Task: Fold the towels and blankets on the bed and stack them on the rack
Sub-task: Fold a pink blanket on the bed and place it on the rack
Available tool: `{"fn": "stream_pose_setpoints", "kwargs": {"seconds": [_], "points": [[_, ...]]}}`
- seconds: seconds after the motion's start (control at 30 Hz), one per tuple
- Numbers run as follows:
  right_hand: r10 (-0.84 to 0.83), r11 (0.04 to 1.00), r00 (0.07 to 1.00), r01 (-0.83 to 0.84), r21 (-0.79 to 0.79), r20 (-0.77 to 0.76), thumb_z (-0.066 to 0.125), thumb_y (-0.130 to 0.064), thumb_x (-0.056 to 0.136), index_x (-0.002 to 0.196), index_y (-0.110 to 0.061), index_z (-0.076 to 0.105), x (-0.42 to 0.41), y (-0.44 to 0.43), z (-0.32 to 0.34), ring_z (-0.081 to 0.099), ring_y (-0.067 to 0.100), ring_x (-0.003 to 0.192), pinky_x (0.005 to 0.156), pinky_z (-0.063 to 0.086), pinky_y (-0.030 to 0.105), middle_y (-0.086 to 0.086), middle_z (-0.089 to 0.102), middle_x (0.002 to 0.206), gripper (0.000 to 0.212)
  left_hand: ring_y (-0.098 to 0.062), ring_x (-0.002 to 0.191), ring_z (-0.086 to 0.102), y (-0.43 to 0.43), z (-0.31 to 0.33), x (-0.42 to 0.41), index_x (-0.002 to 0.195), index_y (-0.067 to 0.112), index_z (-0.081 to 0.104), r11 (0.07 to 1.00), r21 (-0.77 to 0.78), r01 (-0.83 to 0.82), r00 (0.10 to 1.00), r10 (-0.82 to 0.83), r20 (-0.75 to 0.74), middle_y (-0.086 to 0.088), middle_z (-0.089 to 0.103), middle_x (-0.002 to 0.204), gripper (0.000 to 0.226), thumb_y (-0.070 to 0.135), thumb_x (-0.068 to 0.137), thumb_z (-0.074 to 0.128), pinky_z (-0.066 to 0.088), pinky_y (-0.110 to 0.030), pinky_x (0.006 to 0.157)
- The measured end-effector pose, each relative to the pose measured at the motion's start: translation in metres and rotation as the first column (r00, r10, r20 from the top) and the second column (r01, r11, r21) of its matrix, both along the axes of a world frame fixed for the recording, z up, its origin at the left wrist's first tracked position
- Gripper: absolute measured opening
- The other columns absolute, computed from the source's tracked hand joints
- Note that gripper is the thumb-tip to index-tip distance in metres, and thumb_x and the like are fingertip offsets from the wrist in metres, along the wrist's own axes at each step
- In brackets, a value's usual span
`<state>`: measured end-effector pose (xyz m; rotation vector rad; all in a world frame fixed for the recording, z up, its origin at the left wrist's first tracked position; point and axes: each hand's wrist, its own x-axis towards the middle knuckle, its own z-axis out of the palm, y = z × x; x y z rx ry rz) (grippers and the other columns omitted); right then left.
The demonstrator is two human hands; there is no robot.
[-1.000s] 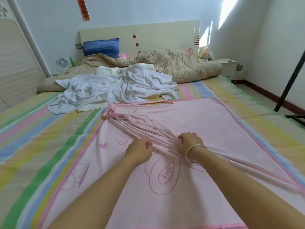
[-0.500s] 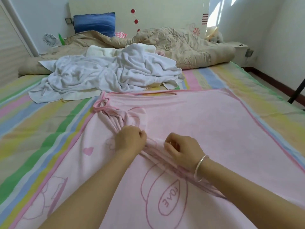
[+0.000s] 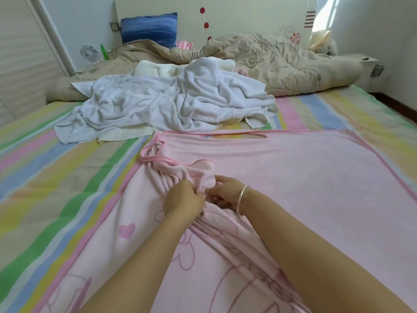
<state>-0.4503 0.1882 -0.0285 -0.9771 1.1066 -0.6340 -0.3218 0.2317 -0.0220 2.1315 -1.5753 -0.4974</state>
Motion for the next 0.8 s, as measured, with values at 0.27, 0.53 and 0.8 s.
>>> {"fn": "stream_pose_setpoints", "kwargs": {"seconds": [0.27,0.53,0.8], "points": [[-0.240,0.953,0.956,0.198,-0.230,-0.170,0.064,-0.024,0.092,0.075,-0.013,0.058,-0.069,-0.027,0.034,0.048,0.012,0.051,0.054,0.046,0.022,0.004,0.053,0.065,0.021,-0.017,0.096,0.068,-0.042,0.013,-0.060,0.103,0.015,0.070,0.982,-0.184,0.051,0.752,-0.159,-0.640,0.001,0.073,0.096,0.014,0.015,0.090,0.066,0.053,-0.030,0.091],[-0.764,0.642,0.439,0.442,-0.626,-0.473,0.064,-0.028,0.084,0.085,-0.015,0.065,-0.238,-0.115,0.100,0.059,0.030,0.082,0.080,0.049,0.034,0.012,0.066,0.088,0.013,-0.013,0.136,0.041,-0.109,0.017,-0.167,0.141,0.025,0.050,0.831,-0.109,0.545,0.763,-0.546,-0.347,0.008,0.042,0.149,0.067,0.036,0.075,0.053,0.030,-0.016,0.102],[-0.627,0.779,0.469,0.366,-0.509,-0.622,0.049,-0.002,0.086,0.124,-0.014,0.062,-0.296,-0.160,0.043,0.056,0.025,0.093,0.082,0.045,0.029,0.011,0.061,0.121,0.042,-0.021,0.119,0.054,-0.169,-0.026,-0.161,0.102,0.037,0.065,0.868,-0.128,0.480,0.876,-0.481,0.022,0.011,0.062,0.120,0.027,0.043,0.090,0.042,0.043,-0.037,0.102]]}}
